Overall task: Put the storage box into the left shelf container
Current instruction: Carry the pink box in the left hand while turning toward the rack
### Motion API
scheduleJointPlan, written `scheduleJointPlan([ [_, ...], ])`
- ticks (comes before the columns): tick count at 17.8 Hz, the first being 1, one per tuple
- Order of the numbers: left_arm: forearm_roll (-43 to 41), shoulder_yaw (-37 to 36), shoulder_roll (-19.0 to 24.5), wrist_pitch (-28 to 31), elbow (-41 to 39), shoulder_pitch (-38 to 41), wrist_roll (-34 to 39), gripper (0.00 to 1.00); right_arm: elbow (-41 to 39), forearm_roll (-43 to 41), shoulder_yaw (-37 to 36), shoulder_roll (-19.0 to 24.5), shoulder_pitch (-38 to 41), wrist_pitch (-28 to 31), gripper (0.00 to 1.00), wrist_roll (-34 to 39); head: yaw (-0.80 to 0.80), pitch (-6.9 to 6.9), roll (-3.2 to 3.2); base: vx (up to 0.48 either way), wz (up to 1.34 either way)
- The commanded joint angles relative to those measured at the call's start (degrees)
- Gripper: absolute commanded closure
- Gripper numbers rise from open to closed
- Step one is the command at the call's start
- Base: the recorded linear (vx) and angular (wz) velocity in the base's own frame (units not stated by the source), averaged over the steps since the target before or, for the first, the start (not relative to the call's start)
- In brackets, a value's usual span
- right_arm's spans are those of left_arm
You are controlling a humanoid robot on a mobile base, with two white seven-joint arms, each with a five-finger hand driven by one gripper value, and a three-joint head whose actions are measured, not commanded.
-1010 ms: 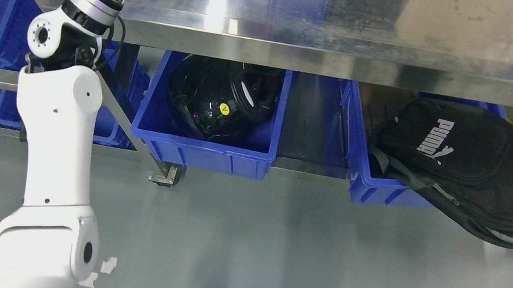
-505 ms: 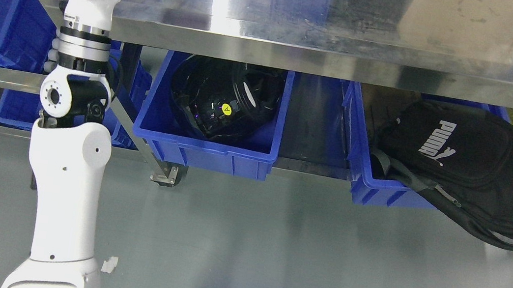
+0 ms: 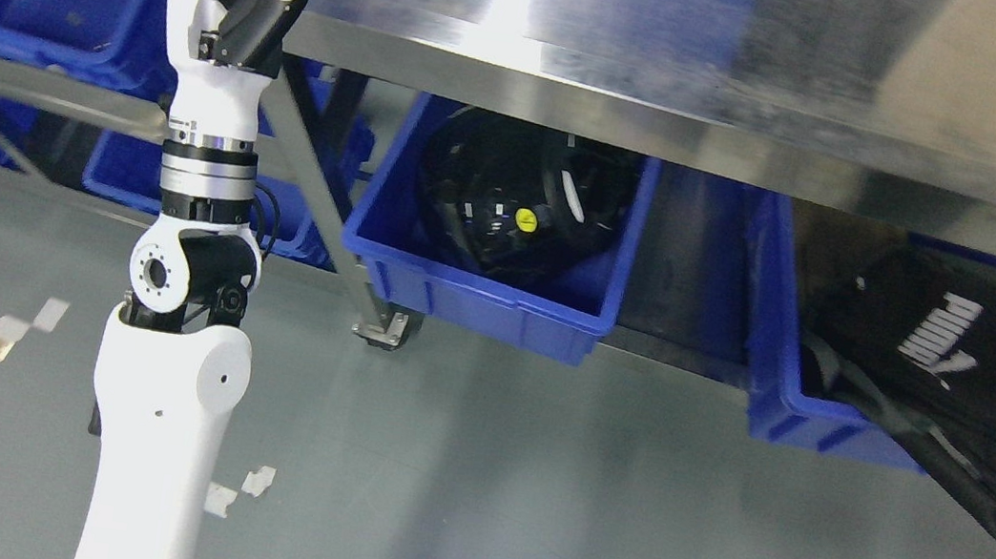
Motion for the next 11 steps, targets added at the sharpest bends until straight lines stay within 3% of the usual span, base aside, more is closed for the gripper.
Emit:
scheduleJointPlan([
  [1,0.1,-4.4,0.9,1.0,-5.5,5.3,0.1,0.94,-1.0,-1.2,0.0,-1.0,-0.2,-0.1,0.00,0.0,0.00,0.00,0.00,0.030,0.86],
  [11,1.1,-4.9,0.9,-0.6,-5.4,17.2,-0.5,0.94,-1.0,-1.2,0.0,-1.0,-0.2,-0.2,0.00,0.0,0.00,0.04,0.00,0.122,1.33],
])
